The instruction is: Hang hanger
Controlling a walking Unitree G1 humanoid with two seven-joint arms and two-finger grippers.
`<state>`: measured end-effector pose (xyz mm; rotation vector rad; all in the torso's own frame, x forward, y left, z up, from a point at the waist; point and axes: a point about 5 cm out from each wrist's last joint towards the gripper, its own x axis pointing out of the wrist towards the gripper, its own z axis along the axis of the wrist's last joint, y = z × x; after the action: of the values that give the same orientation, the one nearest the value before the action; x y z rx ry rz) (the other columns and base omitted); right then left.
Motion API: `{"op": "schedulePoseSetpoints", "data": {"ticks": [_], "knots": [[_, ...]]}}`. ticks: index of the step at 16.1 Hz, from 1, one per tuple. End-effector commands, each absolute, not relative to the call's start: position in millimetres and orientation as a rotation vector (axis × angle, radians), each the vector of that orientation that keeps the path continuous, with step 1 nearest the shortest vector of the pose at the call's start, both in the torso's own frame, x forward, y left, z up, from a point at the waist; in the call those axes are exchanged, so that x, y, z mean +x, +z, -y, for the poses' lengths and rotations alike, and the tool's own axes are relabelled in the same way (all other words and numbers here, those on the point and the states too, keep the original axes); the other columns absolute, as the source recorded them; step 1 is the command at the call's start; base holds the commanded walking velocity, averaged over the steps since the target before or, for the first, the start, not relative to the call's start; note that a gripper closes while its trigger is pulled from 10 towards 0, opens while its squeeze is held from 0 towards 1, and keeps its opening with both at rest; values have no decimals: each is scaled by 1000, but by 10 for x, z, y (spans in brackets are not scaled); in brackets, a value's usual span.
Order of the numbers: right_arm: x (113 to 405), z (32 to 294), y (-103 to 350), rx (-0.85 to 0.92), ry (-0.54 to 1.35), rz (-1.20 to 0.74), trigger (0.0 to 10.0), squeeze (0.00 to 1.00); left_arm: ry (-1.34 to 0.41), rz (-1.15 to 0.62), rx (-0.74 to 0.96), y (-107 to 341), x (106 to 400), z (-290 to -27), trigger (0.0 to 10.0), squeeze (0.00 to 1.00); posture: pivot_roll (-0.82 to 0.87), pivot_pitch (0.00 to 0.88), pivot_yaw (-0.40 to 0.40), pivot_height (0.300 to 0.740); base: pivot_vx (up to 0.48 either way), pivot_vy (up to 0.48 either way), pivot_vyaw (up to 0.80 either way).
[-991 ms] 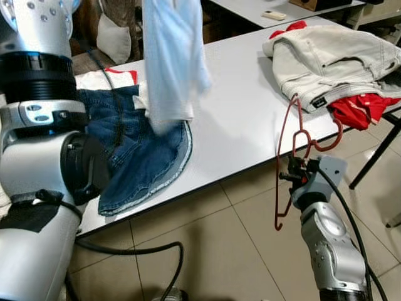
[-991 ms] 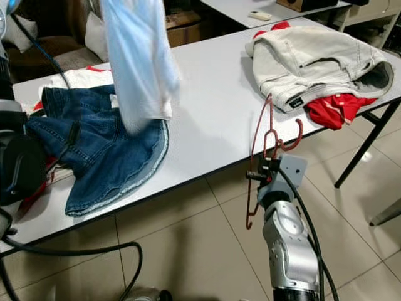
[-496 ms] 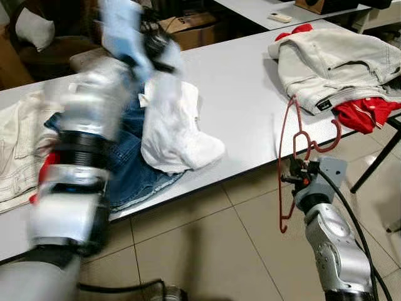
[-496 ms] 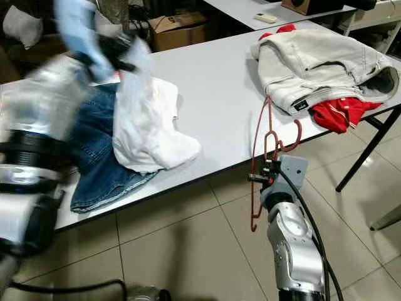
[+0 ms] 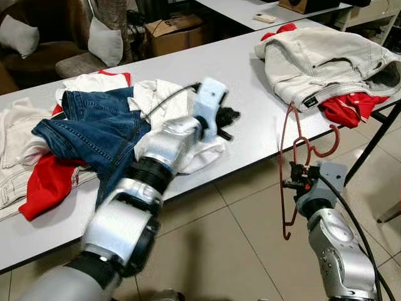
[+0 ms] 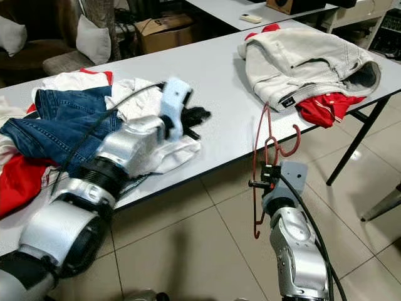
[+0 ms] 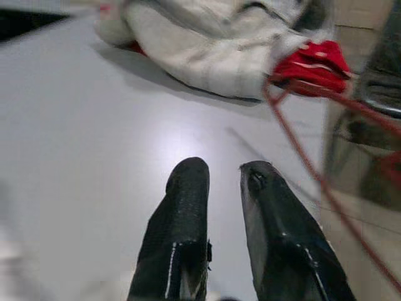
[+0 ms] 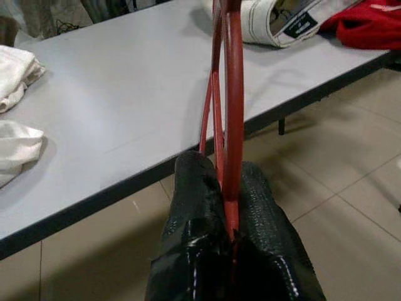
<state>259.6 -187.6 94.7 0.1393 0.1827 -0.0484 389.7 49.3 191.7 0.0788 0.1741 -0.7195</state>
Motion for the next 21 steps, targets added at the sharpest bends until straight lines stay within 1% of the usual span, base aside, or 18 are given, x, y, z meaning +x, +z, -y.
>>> {"op": "schedulePoseSetpoints", "data": {"ticks": [1, 3, 4, 6, 7, 8, 10, 12, 16, 19, 21], "knots": [[2573, 1871, 944, 140, -50, -190, 10000, 0, -711, -127, 118, 2051, 3935, -603, 10000, 1000, -125, 0, 89, 740, 0, 0, 0], [2576, 1840, 946, 142, -37, -193, 10000, 0, -730, -101, 262, 2091, 3899, -891, 10000, 1000, -115, 0, 81, 740, 0, 0, 0], [2574, 1835, 945, 142, -32, -196, 10000, 0, -739, -124, 307, 2062, 3818, -1015, 10000, 1000, -110, 0, 75, 740, 0, 0, 0], [2570, 1827, 939, 140, -22, -203, 10000, 0, -747, -163, 343, 2011, 3710, -1136, 10000, 1000, -103, 0, 64, 740, 0, 0, 0], [2568, 1823, 933, 136, -12, -211, 10000, 0, -769, -202, 356, 1955, 3613, -1204, 10000, 549, -93, 0, 50, 740, 0, 0, 0], [2571, 1817, 930, 130, 0, -217, 10000, 0, -804, -254, 400, 1856, 3483, -1267, 10000, 0, -85, 0, 40, 740, 0, 0, 0], [2577, 1809, 934, 127, 14, -218, 10000, 0, -823, -306, 465, 1705, 3318, -1303, 10000, 0, -81, 0, 33, 740, 0, 0, 0], [2571, 1797, 936, 126, 24, -220, 10000, 0, -774, -339, 557, 1583, 3239, -1315, 10000, 0, -82, 0, 32, 740, 0, 0, 0], [2534, 1818, 934, 120, 26, -227, 10000, 0, -707, -365, 579, 1544, 3103, -1307, 10000, 0, -95, 0, 35, 740, 0, 0, 0], [2518, 1832, 936, 115, 25, -230, 10000, 0, -777, -369, 559, 1530, 3002, -1250, 10000, 0, -99, 0, 33, 740, 0, 0, 0], [2518, 1837, 942, 112, 27, -230, 10000, 0, -798, -373, 627, 1489, 2970, -1244, 10000, 0, -101, 0, 34, 740, 0, 0, 0]]}}
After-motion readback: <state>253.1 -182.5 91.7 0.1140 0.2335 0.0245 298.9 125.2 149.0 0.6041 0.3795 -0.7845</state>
